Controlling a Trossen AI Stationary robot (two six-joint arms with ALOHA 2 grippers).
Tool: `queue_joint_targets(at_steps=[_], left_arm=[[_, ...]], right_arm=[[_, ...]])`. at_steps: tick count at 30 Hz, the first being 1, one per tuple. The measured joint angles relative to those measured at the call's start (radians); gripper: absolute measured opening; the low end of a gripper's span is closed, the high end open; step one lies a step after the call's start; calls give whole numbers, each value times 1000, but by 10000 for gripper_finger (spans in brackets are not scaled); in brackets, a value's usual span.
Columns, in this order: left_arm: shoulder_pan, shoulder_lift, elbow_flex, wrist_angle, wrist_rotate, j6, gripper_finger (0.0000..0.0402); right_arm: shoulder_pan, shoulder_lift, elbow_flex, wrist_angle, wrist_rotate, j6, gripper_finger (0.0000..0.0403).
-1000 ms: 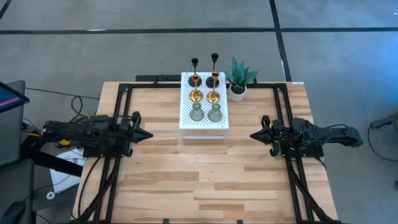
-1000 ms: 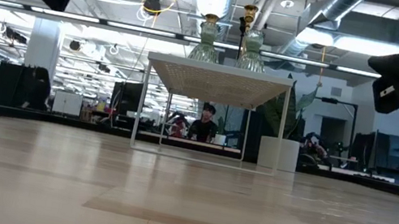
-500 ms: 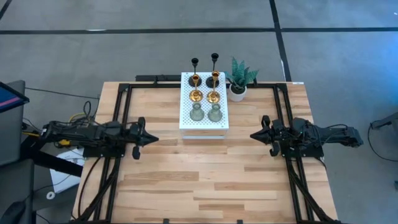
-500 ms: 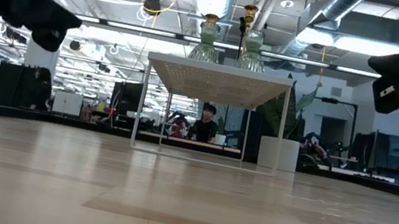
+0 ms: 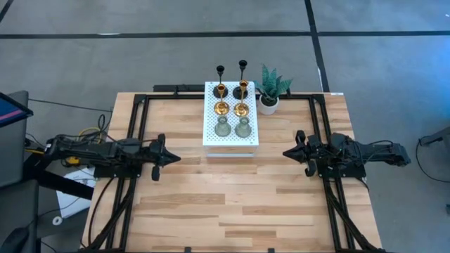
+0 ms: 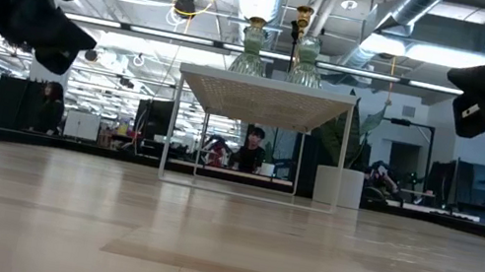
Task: Pick & Place candle stick holders
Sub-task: Return to Home Position
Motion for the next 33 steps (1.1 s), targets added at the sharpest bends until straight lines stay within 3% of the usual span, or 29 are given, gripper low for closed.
queue_joint_targets(at_steps=[33], left_arm=[[0, 167, 0, 9, 0, 0, 8]], right_arm=[[0, 0, 0, 0, 0, 0, 0]])
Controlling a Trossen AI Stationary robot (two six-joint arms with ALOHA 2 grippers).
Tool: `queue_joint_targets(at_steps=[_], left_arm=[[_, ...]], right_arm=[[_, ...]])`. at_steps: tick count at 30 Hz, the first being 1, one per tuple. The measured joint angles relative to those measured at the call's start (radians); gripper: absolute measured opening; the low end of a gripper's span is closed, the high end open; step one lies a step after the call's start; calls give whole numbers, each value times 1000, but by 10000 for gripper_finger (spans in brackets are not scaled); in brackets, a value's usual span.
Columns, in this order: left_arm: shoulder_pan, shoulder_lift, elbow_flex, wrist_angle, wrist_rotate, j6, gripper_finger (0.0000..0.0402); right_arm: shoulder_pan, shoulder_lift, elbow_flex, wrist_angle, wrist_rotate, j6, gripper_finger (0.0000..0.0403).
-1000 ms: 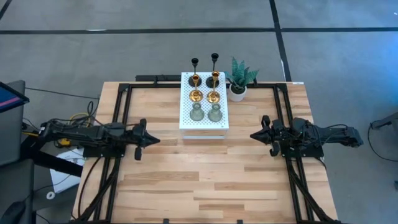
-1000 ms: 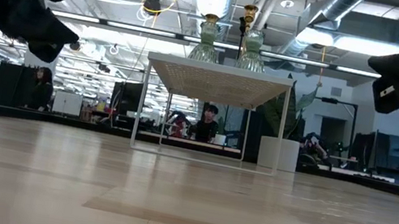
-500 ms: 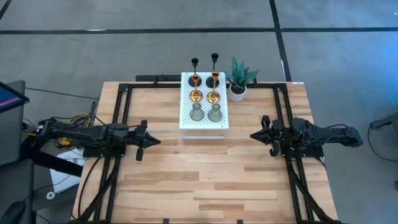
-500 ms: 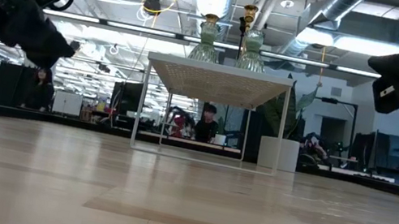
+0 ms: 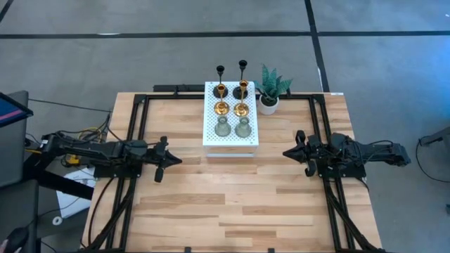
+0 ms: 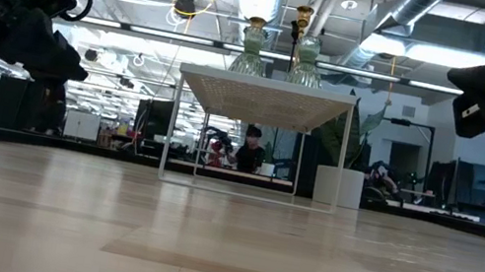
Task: Pick & Place candle stick holders
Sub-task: Return to Home Position
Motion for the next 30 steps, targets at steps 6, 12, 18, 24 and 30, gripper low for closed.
queue_joint_targets(at_steps=[6, 12, 18, 24, 30], left_arm=[[0, 0, 0, 1, 0, 0, 8], [0, 0, 0, 1, 0, 0, 8], [0, 0, 0, 6, 0, 0, 8], [0, 0, 0, 8, 0, 0, 8], [0, 0, 0, 14, 0, 0, 8]], right_arm=[[0, 0, 0, 0, 0, 0, 0], [0, 0, 0, 0, 0, 0, 0], [0, 0, 0, 0, 0, 0, 0], [0, 0, 0, 0, 0, 0, 0], [0, 0, 0, 0, 0, 0, 0]])
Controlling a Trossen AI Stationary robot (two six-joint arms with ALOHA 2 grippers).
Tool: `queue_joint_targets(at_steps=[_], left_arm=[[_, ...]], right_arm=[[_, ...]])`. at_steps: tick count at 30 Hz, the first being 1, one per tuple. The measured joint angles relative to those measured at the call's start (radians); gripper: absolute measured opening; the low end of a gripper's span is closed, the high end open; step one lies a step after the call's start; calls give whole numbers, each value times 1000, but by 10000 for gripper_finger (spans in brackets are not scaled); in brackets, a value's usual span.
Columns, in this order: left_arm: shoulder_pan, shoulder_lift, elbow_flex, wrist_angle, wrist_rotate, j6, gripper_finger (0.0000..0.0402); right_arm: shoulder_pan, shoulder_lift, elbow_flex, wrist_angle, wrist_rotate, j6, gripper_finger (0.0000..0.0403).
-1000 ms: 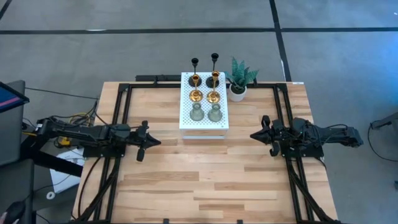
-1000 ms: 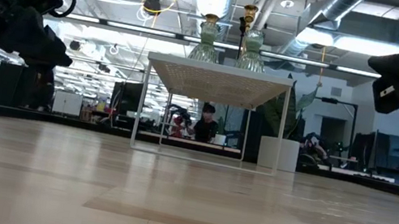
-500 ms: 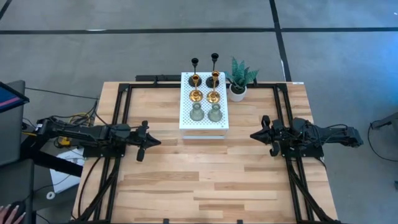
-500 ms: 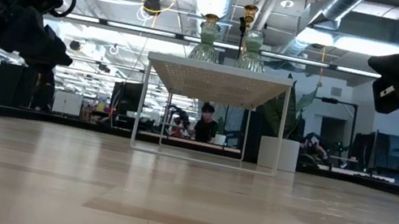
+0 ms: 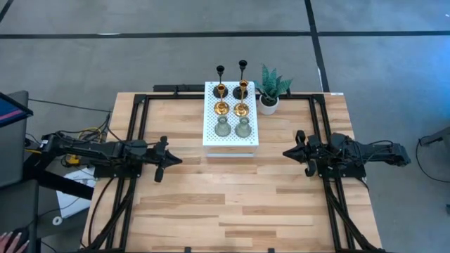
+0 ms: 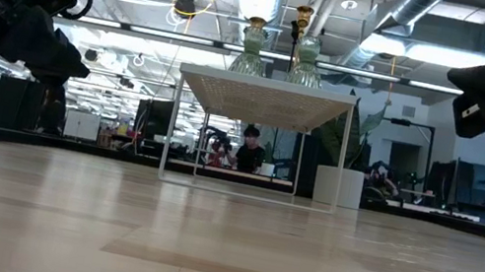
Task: Pick & Place candle stick holders
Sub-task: Return to Home Position
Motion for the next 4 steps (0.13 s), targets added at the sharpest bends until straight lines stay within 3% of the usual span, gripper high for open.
queue_joint_targets(at_steps=[4], left_arm=[[0, 0, 0, 1, 0, 0, 8]], right_arm=[[0, 0, 0, 0, 0, 0, 0]])
